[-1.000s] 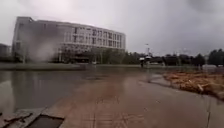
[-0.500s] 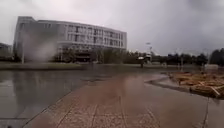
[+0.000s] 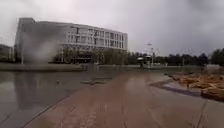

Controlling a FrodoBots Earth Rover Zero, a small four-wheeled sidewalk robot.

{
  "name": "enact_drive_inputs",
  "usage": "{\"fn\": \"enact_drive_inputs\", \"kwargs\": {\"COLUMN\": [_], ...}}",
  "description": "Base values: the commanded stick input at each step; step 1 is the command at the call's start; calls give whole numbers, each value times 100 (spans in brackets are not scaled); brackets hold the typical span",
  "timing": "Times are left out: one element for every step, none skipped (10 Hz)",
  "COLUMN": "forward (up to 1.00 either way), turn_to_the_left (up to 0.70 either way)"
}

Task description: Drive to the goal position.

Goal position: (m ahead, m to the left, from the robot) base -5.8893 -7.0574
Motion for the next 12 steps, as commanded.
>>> {"fn": "enact_drive_inputs", "kwargs": {"forward": [70, 70, 70, 70, 70, 70, 70, 70, 70, 70, 70, 70], "turn_to_the_left": [-33, -33, -33, -8, -1, 0, 0, 0, 0, 0, 0, -11]}}
